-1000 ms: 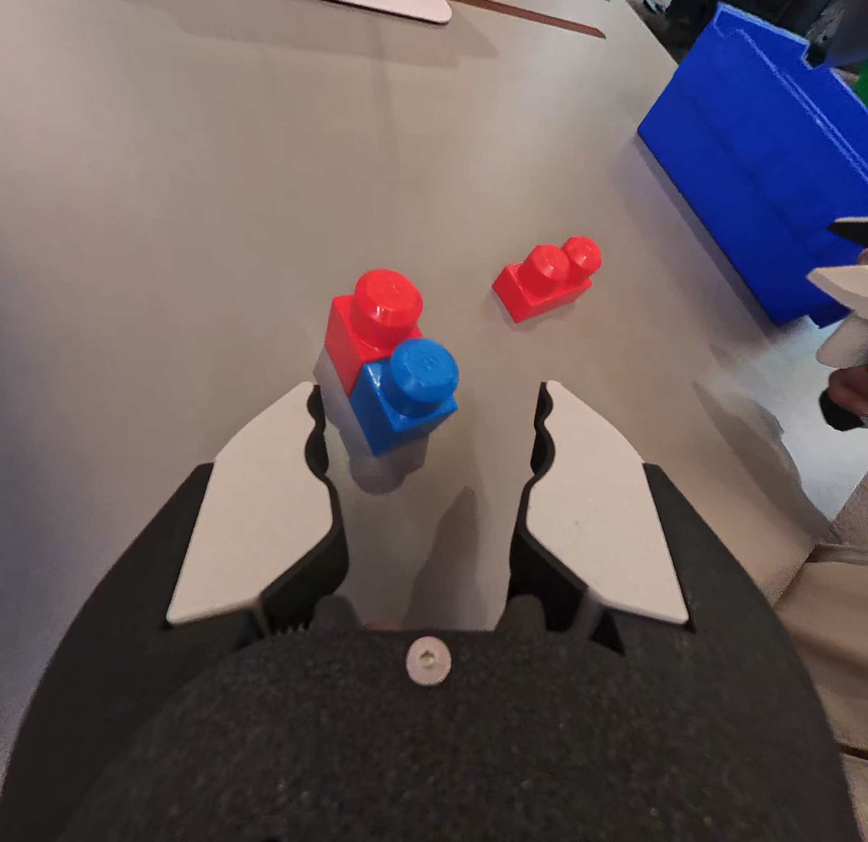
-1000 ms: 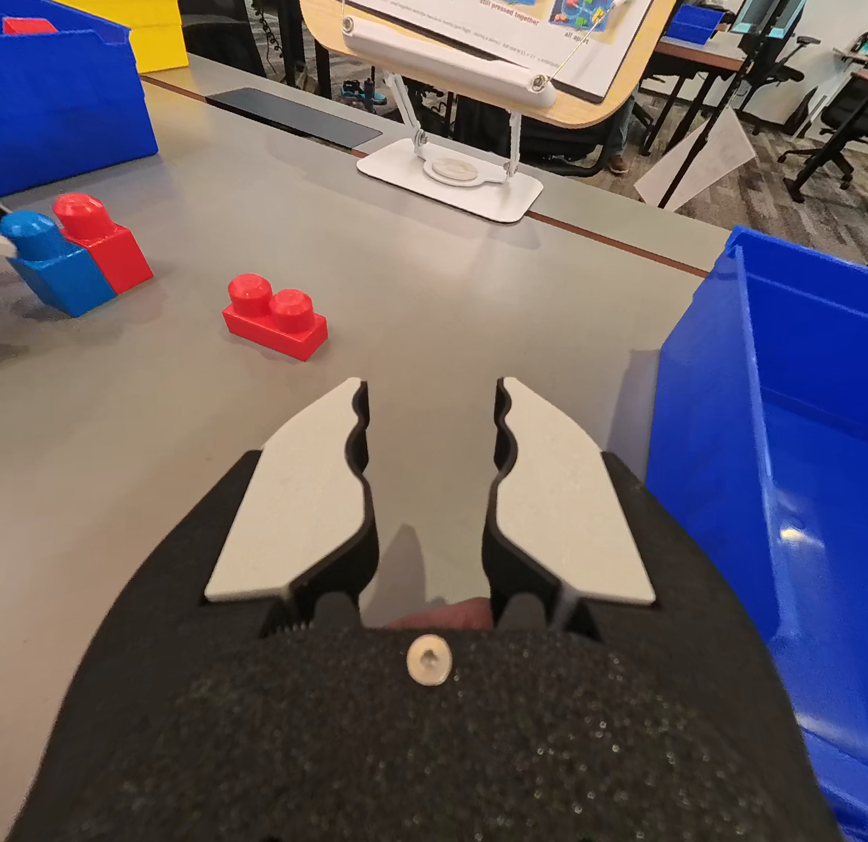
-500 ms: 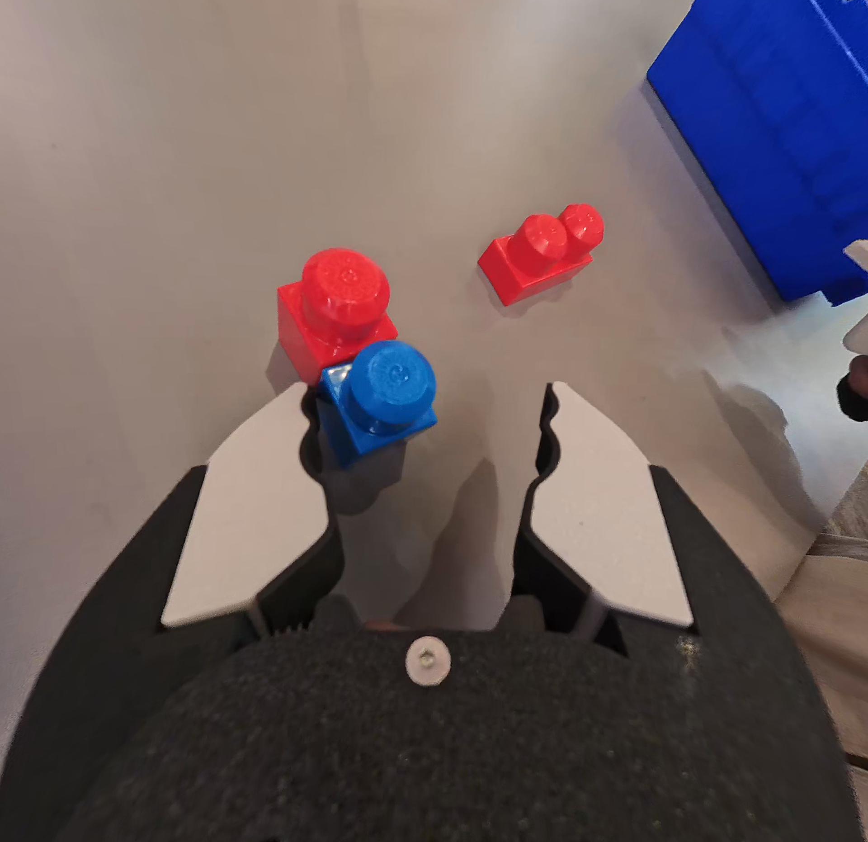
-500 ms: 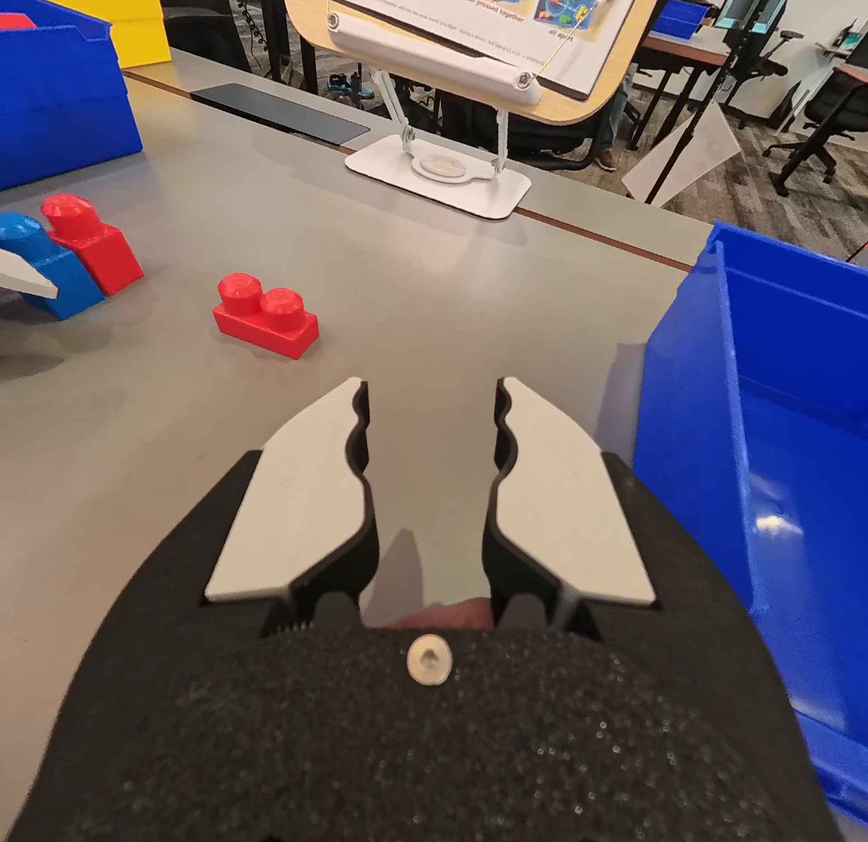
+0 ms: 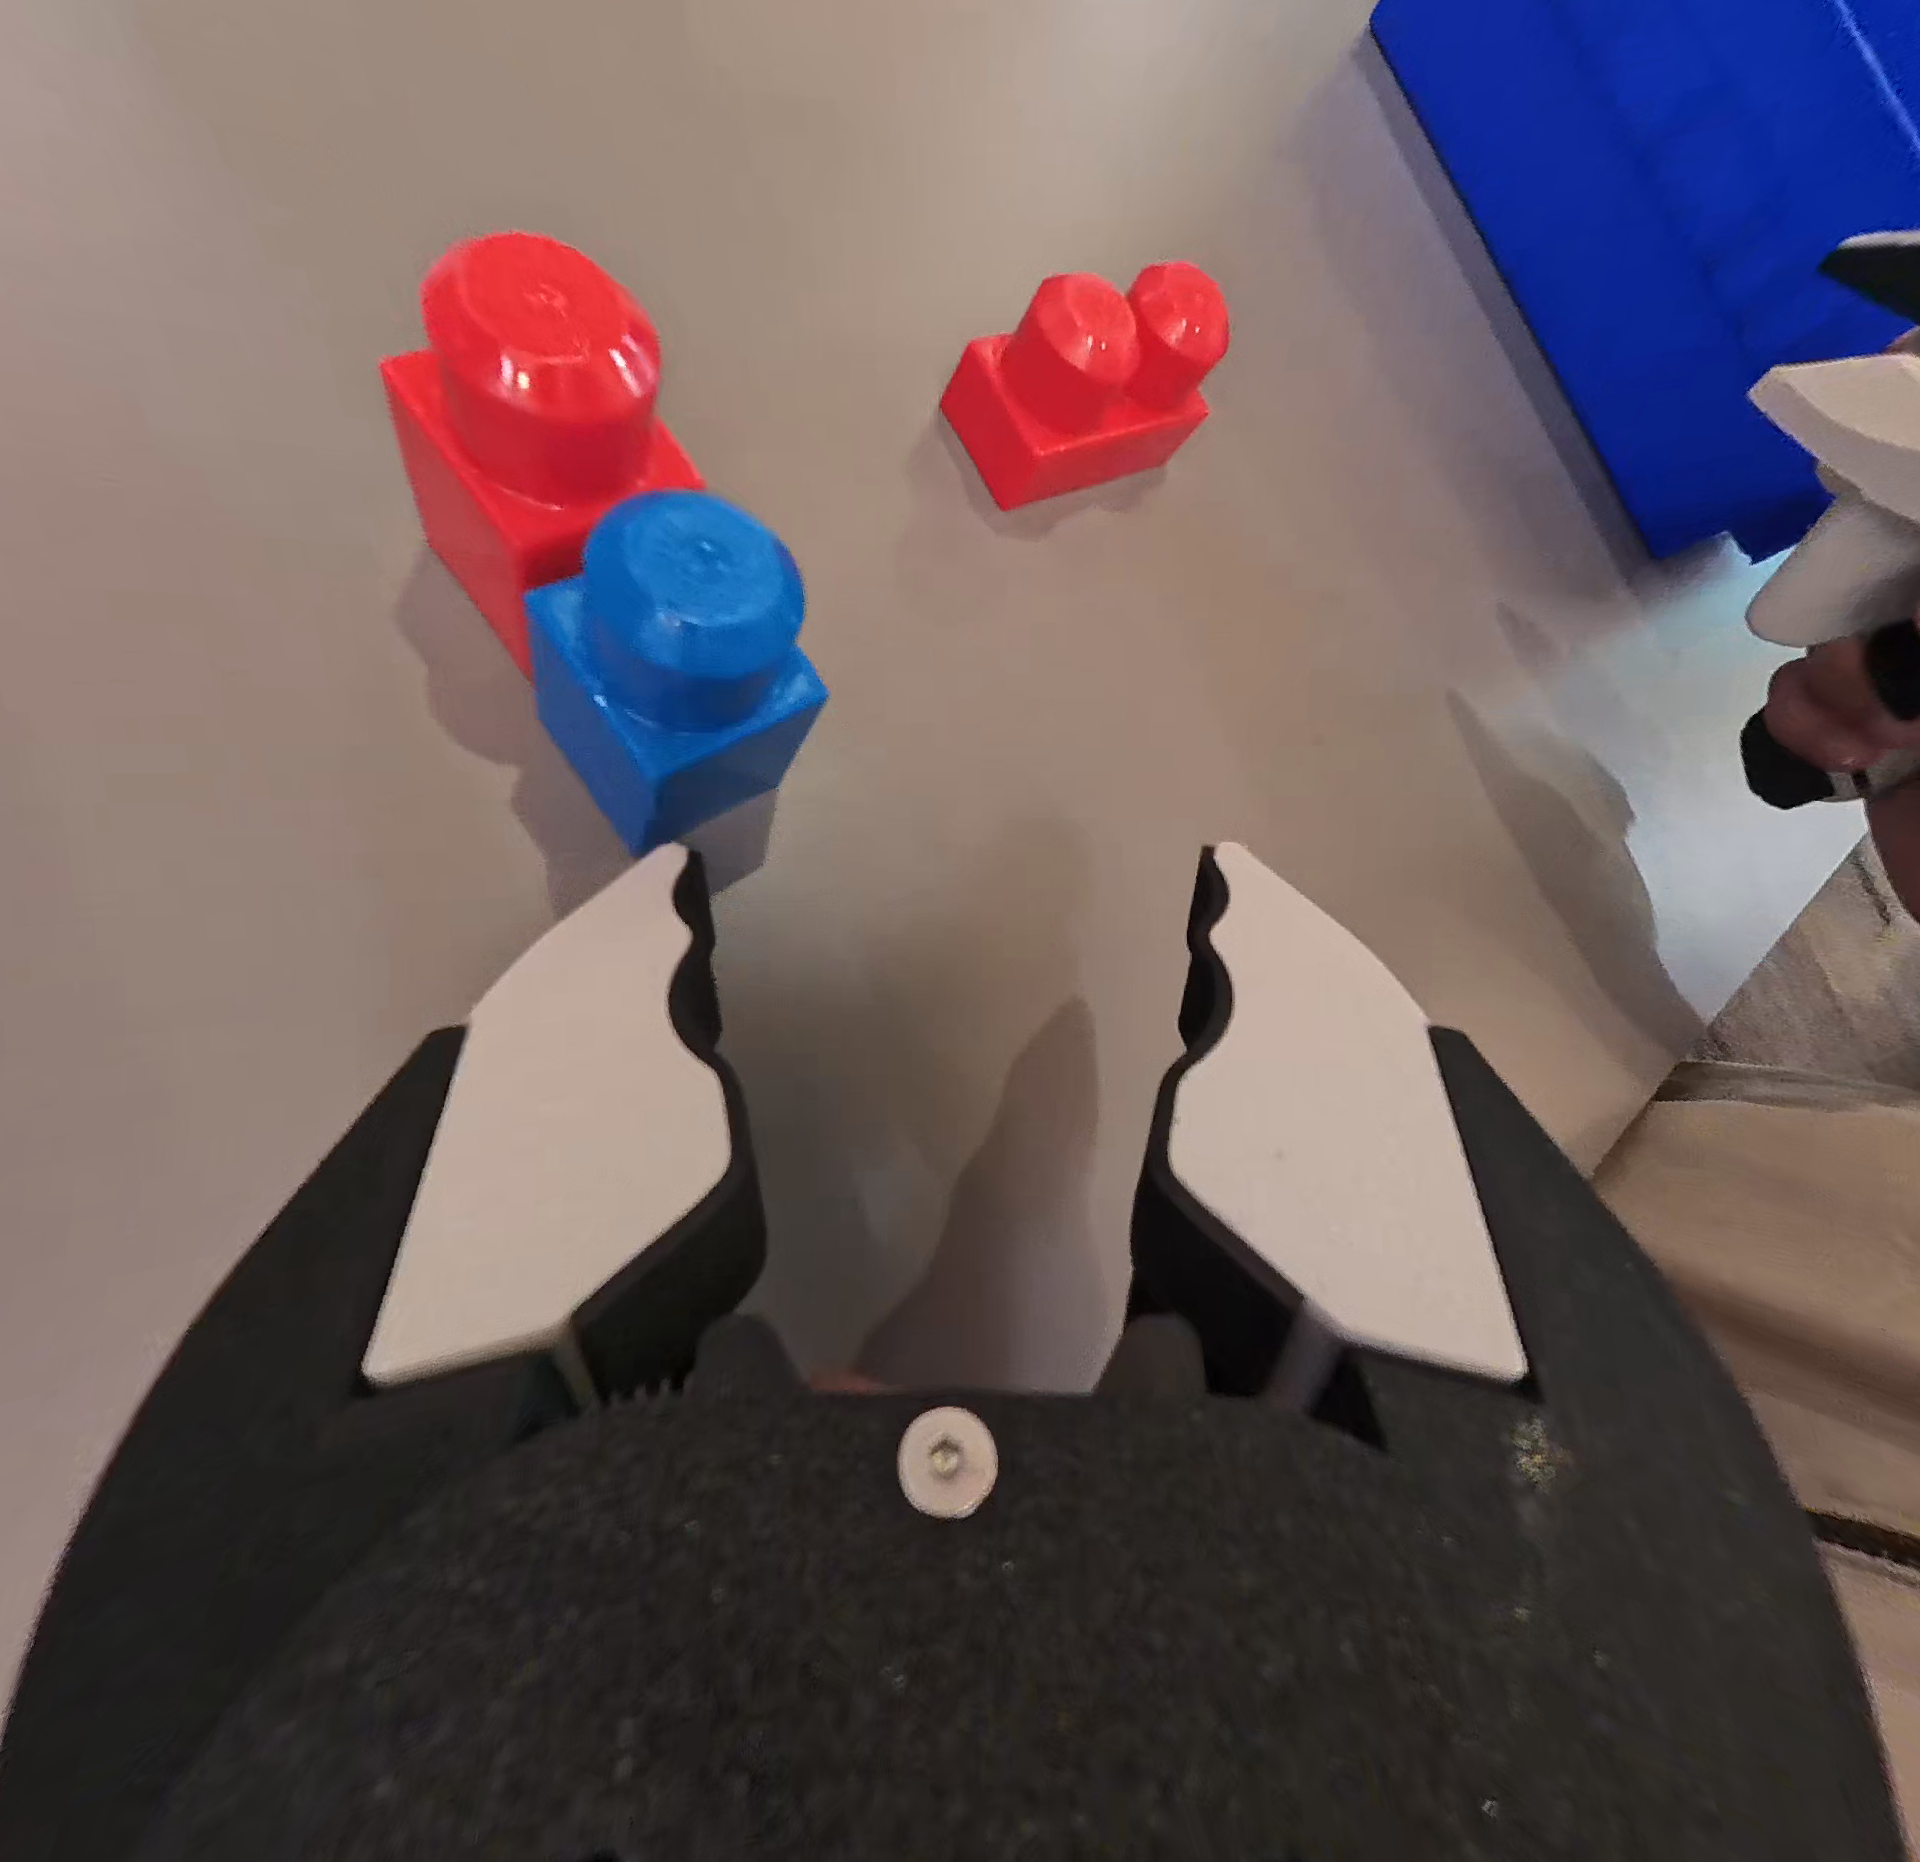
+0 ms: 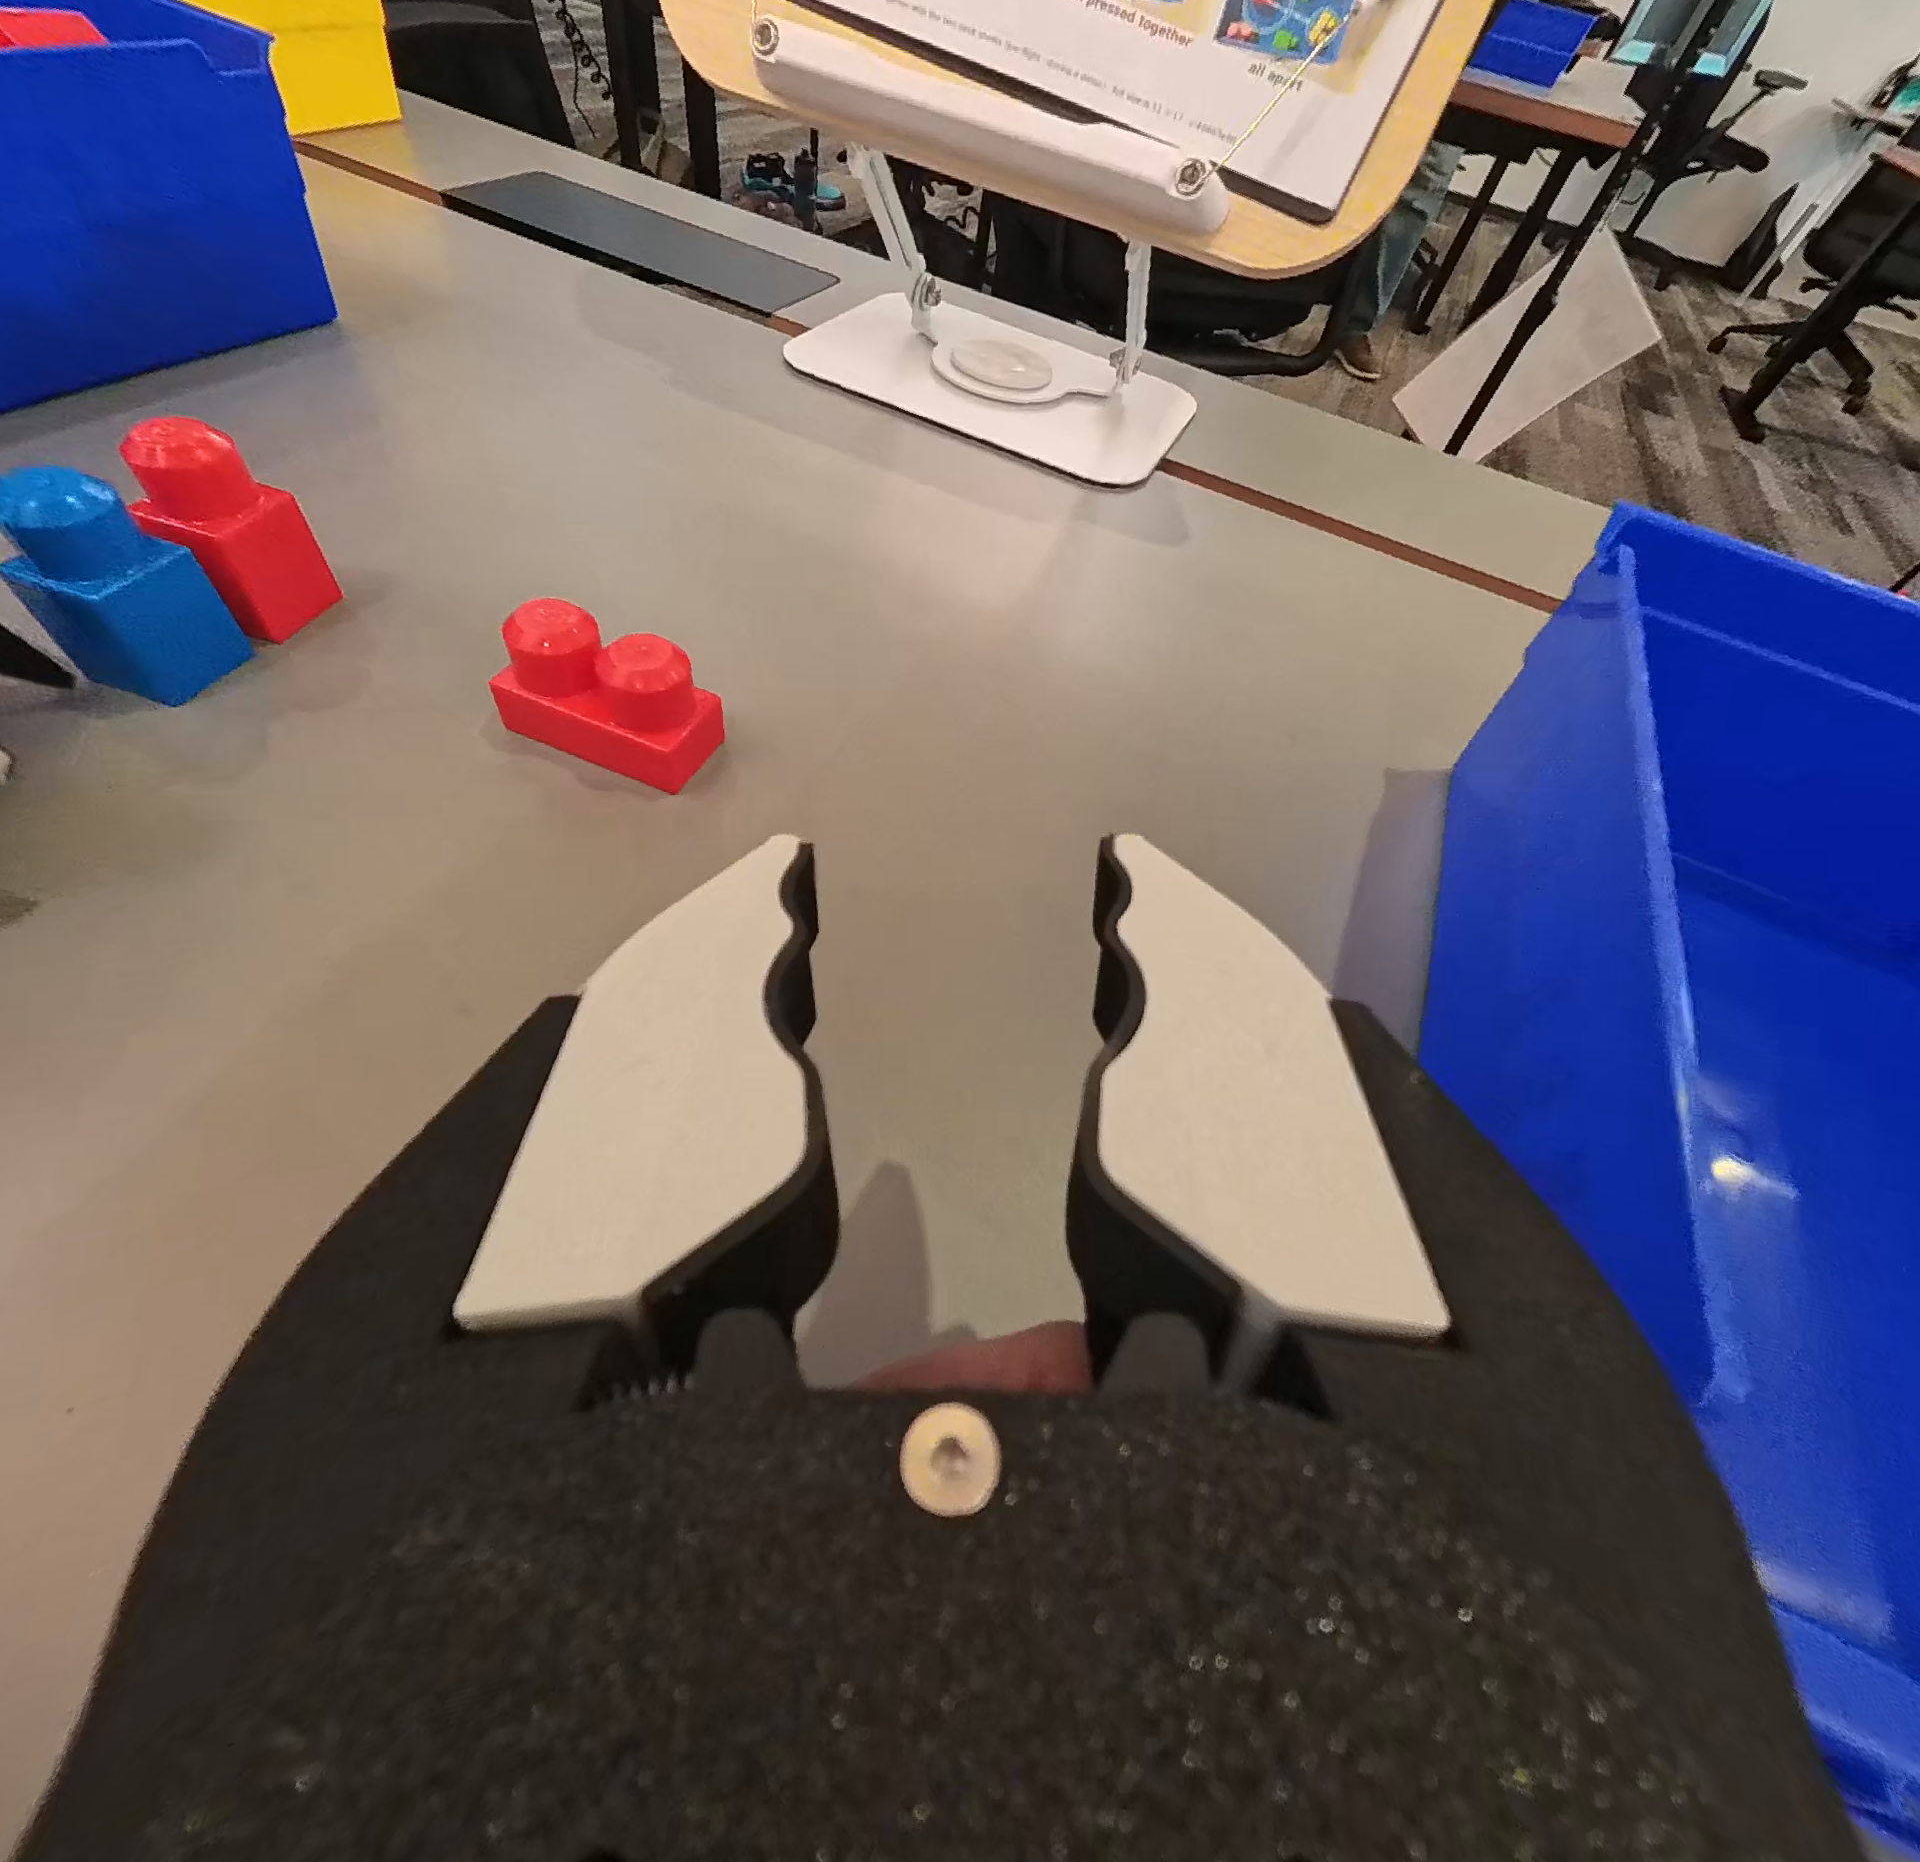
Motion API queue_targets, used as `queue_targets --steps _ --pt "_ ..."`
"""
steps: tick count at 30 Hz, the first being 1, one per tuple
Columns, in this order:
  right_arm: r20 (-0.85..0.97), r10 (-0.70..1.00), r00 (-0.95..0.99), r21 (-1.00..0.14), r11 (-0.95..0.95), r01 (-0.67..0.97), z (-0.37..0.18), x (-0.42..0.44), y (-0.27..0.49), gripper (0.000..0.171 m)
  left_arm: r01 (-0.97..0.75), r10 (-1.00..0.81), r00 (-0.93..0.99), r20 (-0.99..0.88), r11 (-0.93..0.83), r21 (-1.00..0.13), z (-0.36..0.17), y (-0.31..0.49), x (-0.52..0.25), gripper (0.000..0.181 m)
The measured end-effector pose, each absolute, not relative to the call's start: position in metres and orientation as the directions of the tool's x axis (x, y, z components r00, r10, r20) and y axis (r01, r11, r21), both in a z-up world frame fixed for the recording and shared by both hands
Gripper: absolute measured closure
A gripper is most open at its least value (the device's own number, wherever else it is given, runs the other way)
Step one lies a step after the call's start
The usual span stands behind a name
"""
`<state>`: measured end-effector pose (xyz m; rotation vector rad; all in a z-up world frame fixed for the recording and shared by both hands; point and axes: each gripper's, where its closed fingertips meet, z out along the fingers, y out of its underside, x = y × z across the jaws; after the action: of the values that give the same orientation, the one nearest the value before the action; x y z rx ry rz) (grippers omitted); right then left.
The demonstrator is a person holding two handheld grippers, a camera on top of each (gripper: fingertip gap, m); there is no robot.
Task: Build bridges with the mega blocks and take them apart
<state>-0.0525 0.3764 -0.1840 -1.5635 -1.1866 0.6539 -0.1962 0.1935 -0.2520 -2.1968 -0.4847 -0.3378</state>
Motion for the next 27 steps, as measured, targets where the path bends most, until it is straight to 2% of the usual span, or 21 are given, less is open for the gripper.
queue_targets --steps 22,27 --pt "0.165 0.908 0.385 -0.93 0.013 0.367 -0.181 -0.046 0.379 0.12 0.423 0.168 0.898 0.407 -0.583 -0.694 -0.249 0.223 -0.188 0.097" --pt "0.164 0.908 0.386 -0.929 0.011 0.369 -0.182 -0.046 0.38 0.12 0.422 0.171 0.901 0.398 -0.557 -0.715 -0.235 0.207 -0.186 0.098"
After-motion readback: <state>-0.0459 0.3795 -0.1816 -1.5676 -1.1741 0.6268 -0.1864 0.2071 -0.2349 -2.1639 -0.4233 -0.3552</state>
